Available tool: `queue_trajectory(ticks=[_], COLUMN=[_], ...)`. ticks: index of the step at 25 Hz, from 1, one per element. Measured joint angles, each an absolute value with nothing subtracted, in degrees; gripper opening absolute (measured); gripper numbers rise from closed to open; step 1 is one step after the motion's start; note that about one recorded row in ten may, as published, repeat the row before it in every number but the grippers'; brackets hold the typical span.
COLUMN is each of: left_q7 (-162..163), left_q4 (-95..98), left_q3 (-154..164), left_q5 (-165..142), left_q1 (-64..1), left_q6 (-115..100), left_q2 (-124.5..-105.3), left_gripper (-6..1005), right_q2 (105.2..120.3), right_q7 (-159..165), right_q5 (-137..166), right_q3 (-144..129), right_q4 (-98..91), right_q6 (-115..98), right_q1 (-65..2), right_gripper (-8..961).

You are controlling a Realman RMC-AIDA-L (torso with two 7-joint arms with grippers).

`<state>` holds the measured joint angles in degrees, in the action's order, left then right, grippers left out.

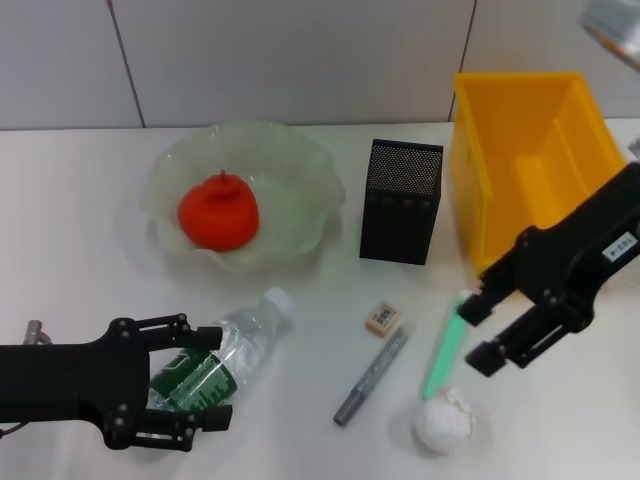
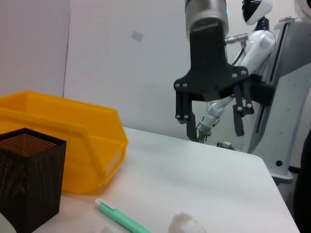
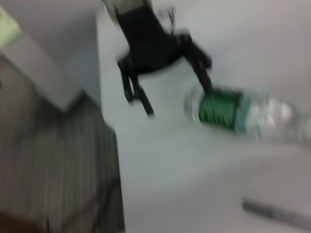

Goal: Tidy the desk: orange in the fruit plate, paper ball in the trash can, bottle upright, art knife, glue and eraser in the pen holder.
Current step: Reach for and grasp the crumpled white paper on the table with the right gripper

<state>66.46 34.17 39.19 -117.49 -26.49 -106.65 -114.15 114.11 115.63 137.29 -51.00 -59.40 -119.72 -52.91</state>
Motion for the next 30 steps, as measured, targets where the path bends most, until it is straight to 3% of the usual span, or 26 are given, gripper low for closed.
queue_trajectory(ticks=[4,6,17,30], left_q7=[66.62,66.68,66.94,66.93], left_q4=[34.89,34.89,34.89,34.53], left_q3=[38.98,38.89,38.84,37.42], left_q5=[-117.22,-117.21,-117.21,-117.21], left_q1=[-26.14,-26.08,-26.09,-26.10], left_q6=[-106.59,-106.57,-106.38,-106.34], left_q2=[-114.26,-114.26,-114.25,-114.25], left_gripper=[860,860,859,860], right_q2=[114.72,115.73,119.13,119.43], right_q7=[118.34,118.76,116.48,111.17], right_q5=[145.88,149.47,149.66,146.05], right_q3=[-55.03,-58.24,-65.33,-70.01], right_q4=[-59.77,-59.72,-59.33,-52.13], right_q6=[-120.94,-120.28,-112.12,-100.72], right_q1=[-57.22,-58.60,-55.76,-53.43], right_gripper=[653,653,639,609])
